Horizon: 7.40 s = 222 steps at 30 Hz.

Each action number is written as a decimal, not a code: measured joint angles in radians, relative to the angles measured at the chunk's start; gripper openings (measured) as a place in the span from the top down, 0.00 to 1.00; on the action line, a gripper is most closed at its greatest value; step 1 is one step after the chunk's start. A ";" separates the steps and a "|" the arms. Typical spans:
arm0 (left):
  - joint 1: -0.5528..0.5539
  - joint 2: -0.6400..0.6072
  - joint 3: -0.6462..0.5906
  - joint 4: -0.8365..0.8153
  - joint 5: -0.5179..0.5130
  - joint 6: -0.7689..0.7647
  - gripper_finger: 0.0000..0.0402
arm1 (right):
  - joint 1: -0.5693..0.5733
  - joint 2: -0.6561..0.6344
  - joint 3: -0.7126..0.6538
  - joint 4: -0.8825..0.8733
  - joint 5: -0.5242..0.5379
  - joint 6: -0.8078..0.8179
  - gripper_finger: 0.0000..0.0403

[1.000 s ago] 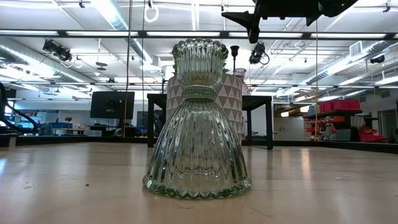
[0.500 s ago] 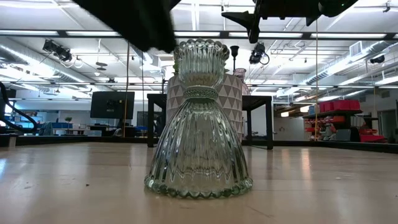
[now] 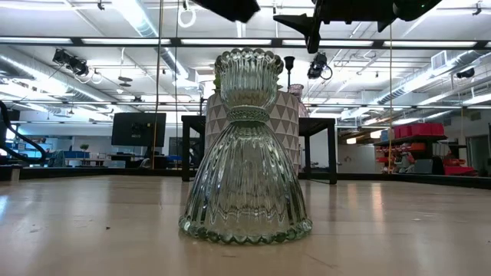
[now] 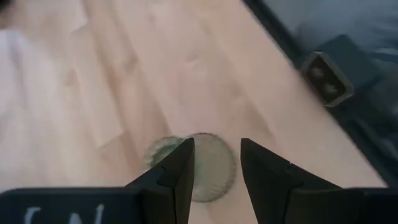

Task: Pick & Place candle stick holders
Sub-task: Put the green glass candle holder on the shelf aligned with the left black candle holder

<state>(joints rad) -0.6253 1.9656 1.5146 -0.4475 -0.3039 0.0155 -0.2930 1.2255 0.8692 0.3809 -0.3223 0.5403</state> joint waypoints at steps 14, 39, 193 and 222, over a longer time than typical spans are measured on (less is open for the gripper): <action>0.025 0.002 0.000 0.003 0.028 0.019 0.67 | 0.000 0.000 0.000 0.000 0.000 0.000 0.41; 0.080 0.066 0.004 -0.014 0.068 -0.093 0.93 | 0.000 0.000 0.000 0.001 0.000 0.000 0.41; 1.049 -0.374 0.000 -0.373 0.177 0.246 0.89 | 0.000 0.000 0.000 0.000 0.000 0.000 0.41; 1.034 -0.372 0.000 -0.360 0.123 0.204 0.72 | 0.000 0.000 0.000 0.000 0.000 0.000 0.41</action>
<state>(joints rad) 0.4082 1.5932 1.5146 -0.8080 -0.1812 0.2199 -0.2932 1.2255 0.8692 0.3812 -0.3224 0.5404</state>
